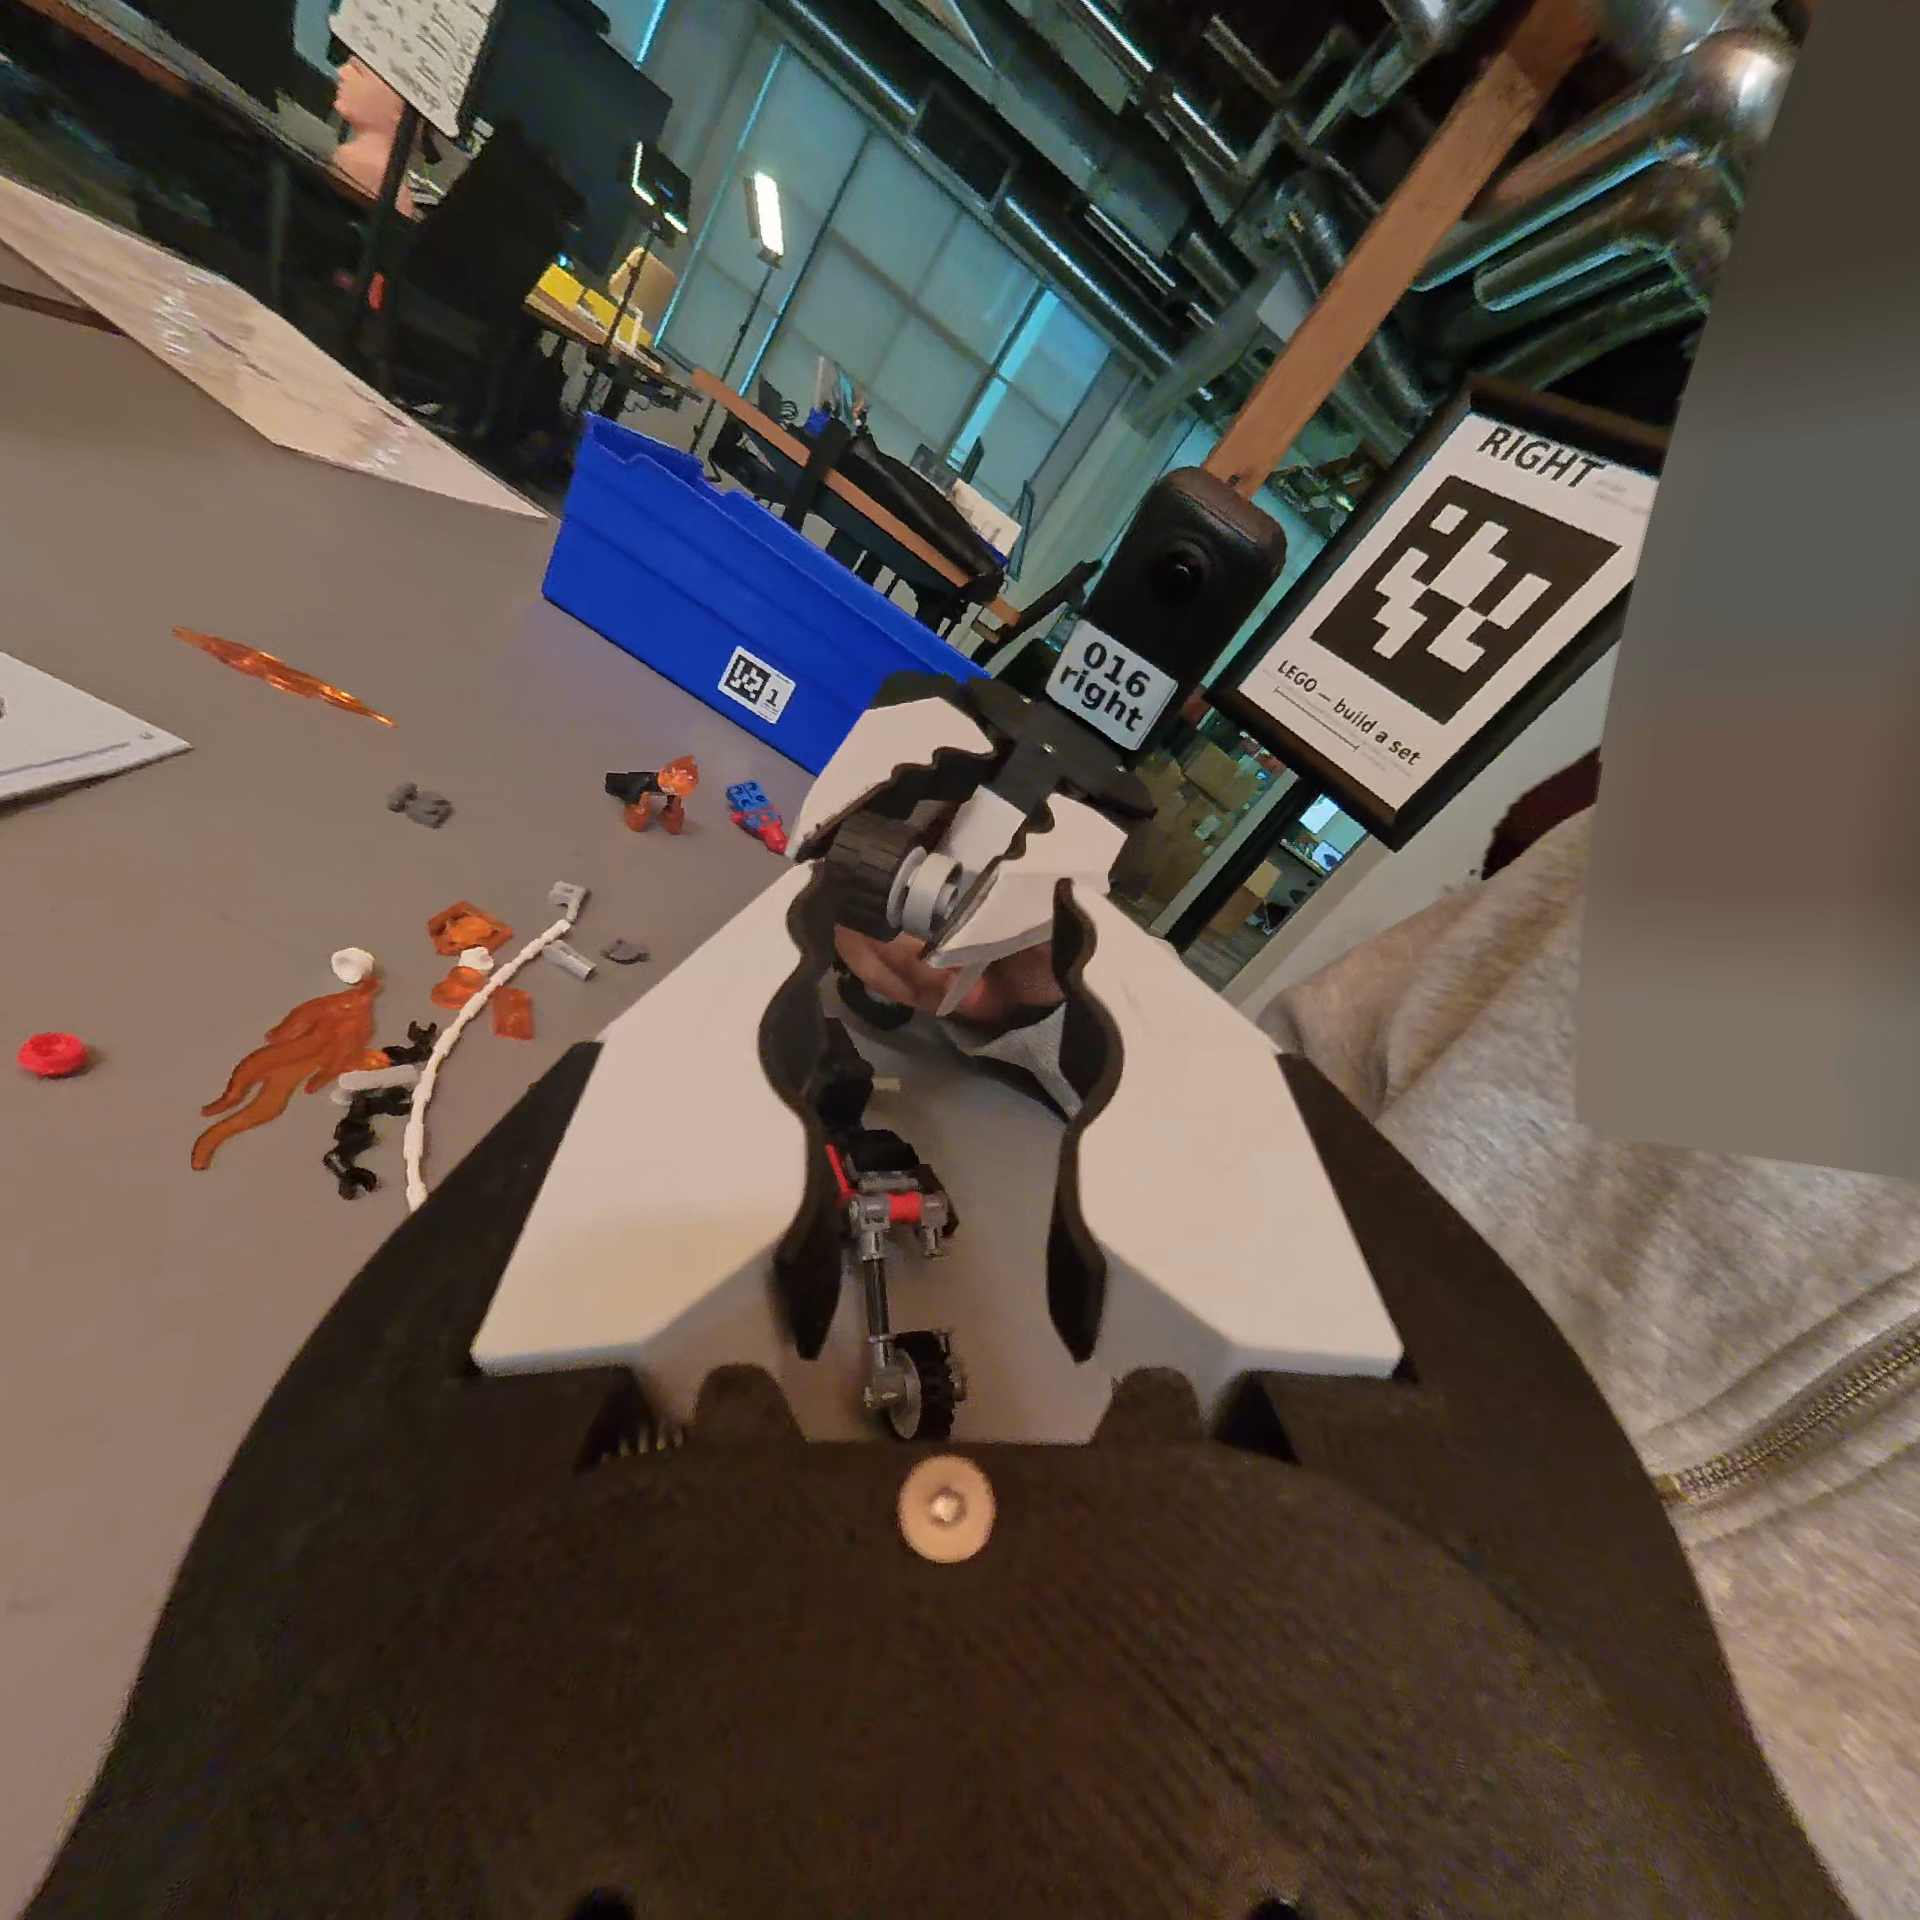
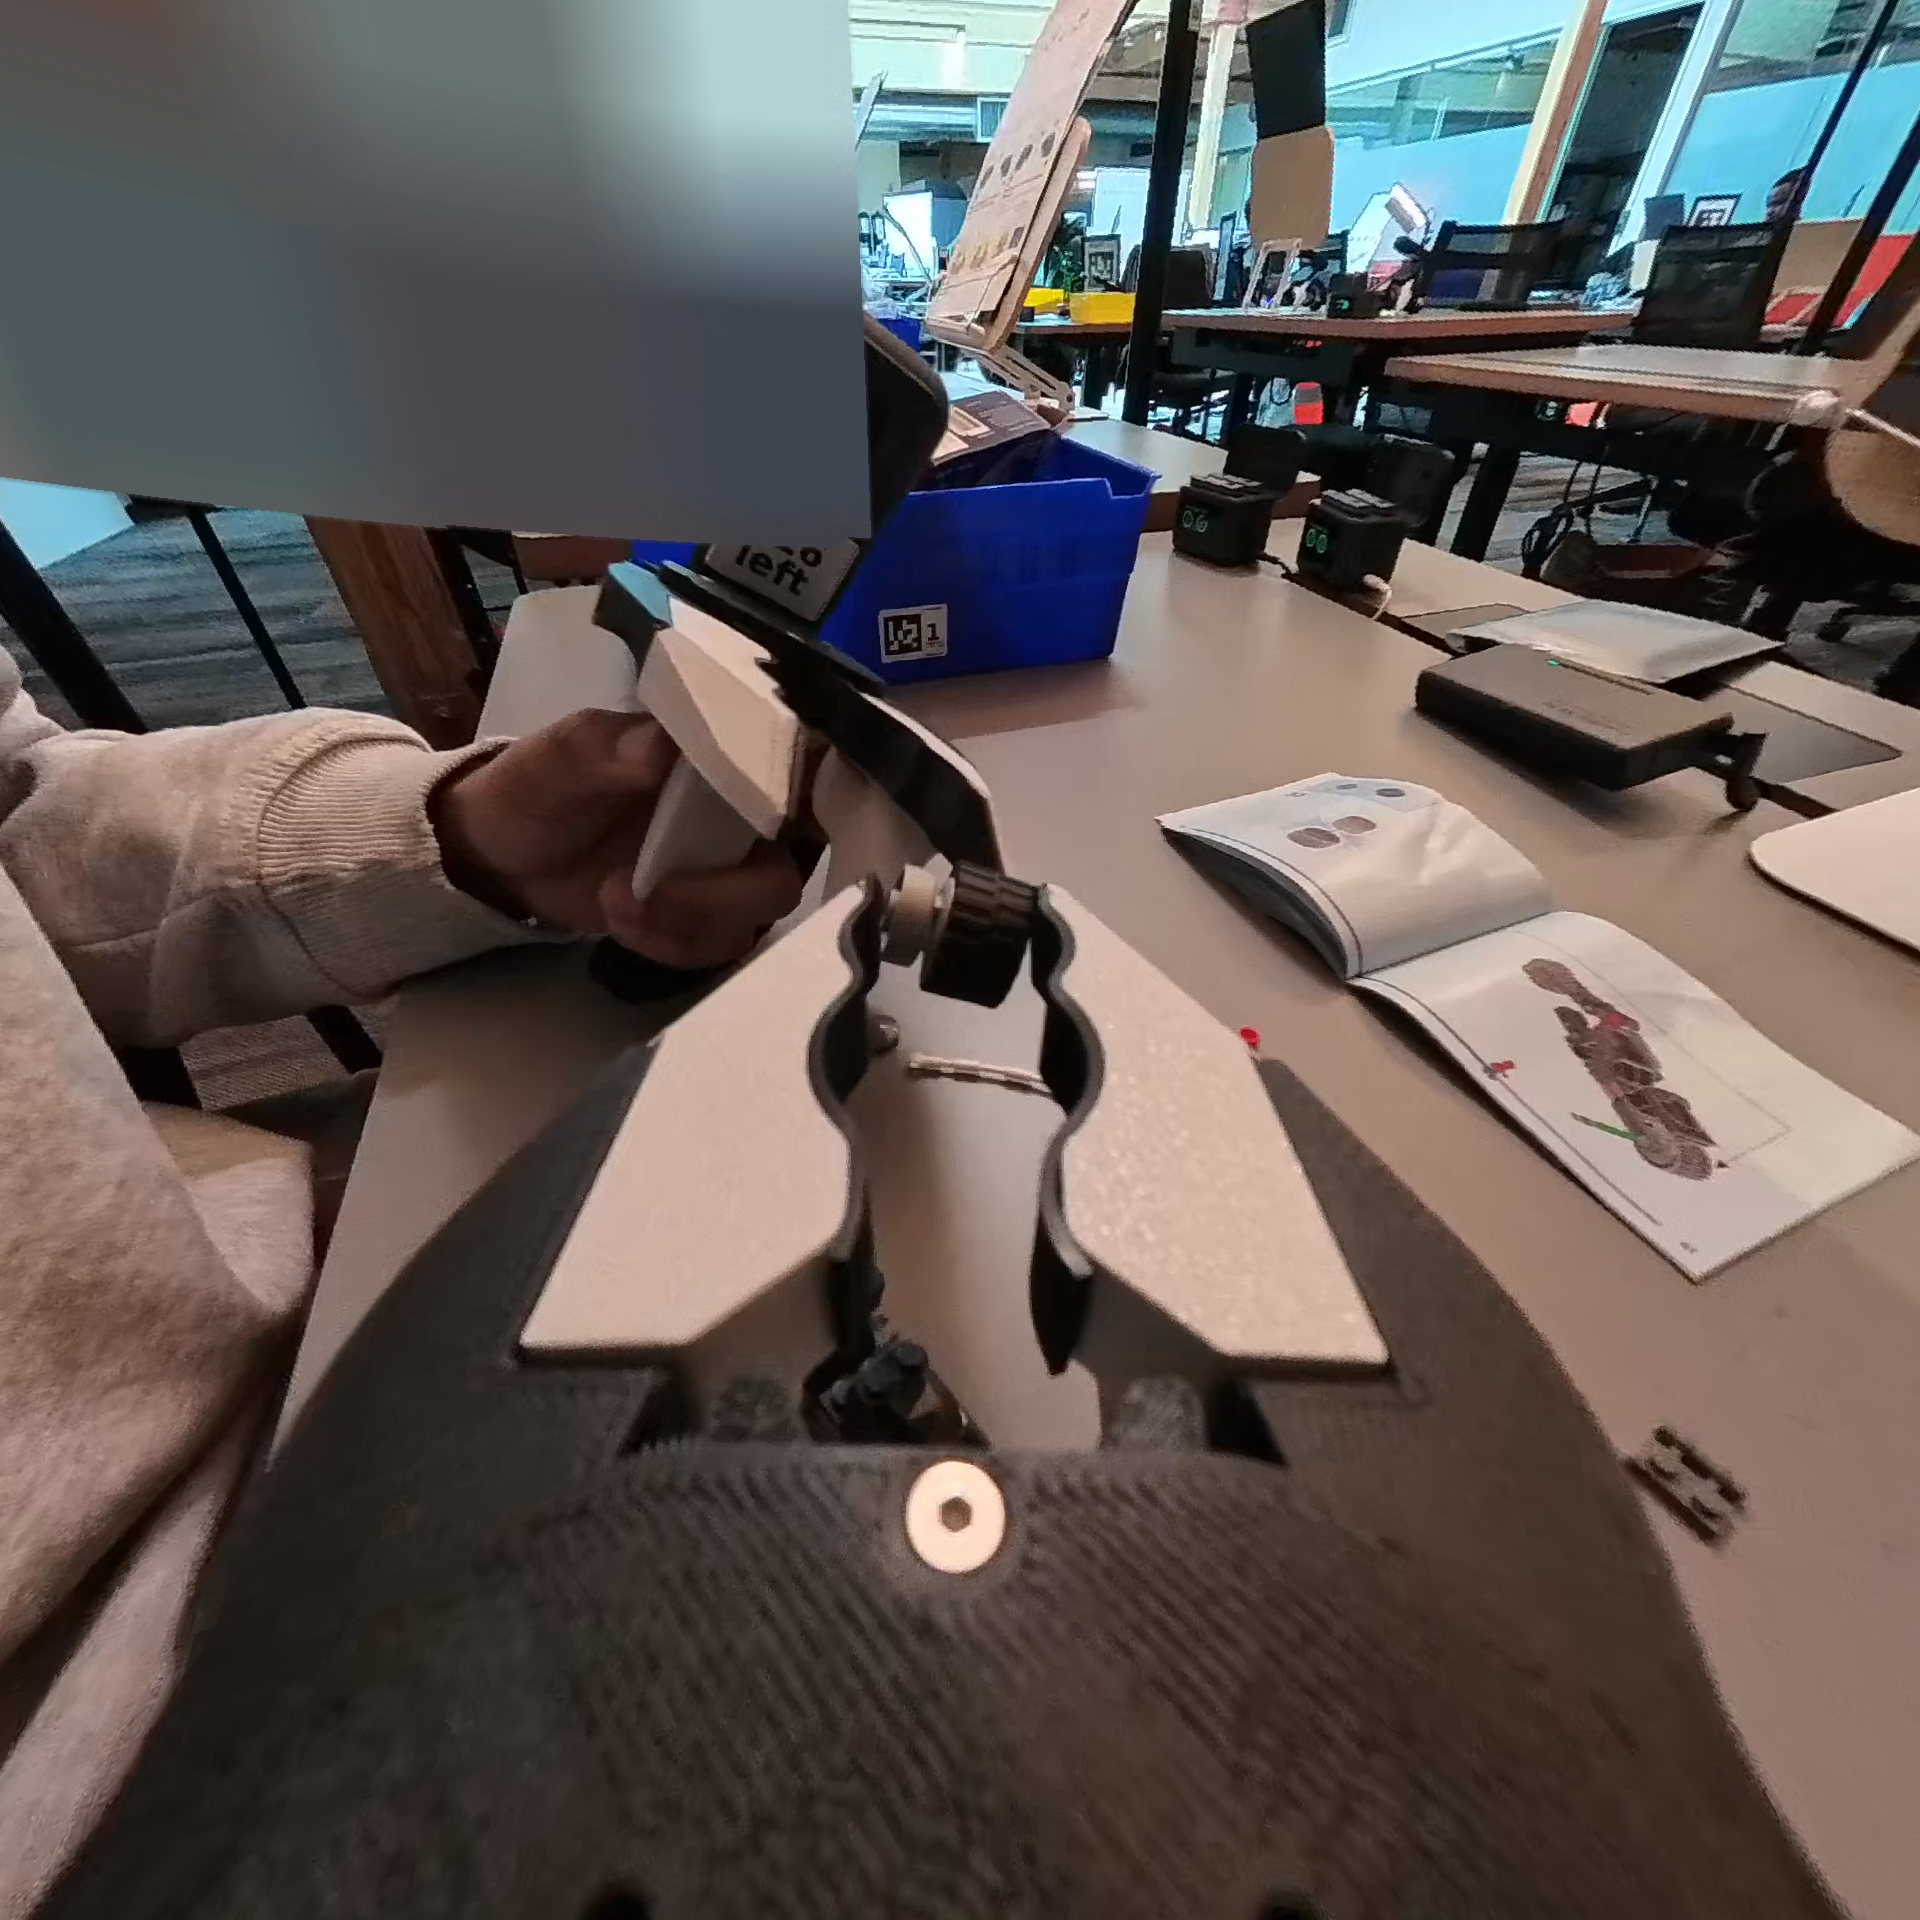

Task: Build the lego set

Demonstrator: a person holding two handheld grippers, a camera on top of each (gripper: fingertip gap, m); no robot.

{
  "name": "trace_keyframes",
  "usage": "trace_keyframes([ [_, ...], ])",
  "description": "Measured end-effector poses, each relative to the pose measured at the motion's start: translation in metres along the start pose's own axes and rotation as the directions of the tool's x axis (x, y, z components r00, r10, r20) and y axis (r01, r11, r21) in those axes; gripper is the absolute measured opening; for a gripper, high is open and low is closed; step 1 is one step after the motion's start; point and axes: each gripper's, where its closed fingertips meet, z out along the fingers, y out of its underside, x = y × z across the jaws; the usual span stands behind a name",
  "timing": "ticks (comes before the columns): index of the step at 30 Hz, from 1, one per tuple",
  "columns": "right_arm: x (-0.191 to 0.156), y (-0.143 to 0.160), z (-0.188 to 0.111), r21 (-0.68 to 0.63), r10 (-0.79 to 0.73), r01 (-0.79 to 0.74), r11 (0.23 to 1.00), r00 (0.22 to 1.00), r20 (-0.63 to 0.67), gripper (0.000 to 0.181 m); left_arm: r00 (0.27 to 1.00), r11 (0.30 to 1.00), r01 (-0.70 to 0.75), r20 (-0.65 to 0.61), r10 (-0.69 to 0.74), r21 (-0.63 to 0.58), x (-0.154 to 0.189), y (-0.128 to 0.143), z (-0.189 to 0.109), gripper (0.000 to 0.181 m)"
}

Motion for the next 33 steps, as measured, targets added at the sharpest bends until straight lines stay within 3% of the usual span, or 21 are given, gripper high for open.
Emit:
trace_keyframes([
  [9, -0.007, -0.002, 0.001, 0.006, -0.072, 0.072, 0.997, 0.997, 0.002, 0.025, 0.998, 0.999, 0.052, -0.028, -0.052, -0.016, 0.0, 0.004, 0.0, 0.032],
  [20, -0.014, -0.012, -0.002, 0.08, 0.043, -0.05, 0.996, 0.995, 0.087, 0.025, 0.996, 0.998, 0.06, -0.073, -0.059, 0.007, 0.006, -0.001, -0.001, 0.026],
  [24, -0.001, -0.015, -0.01, 0.074, 0.041, -0.042, 0.996, 0.999, 0.018, 0.024, 0.996, 0.998, 0.058, -0.068, -0.057, 0.012, 0.006, -0.001, -0.001, 0.029],
  [28, 0.017, -0.022, -0.025, 0.122, 0.148, -0.144, 0.982, 0.989, -0.022, 0.022, 0.996, 0.998, 0.058, -0.066, -0.058, 0.003, 0.006, 0.0, -0.001, 0.029],
  [33, 0.014, -0.02, -0.024, 0.105, 0.174, -0.174, 0.979, 0.985, 0.006, 0.022, 0.997, 0.998, 0.05, -0.062, -0.051, -0.029, 0.006, 0.006, 0.003, 0.032],
])
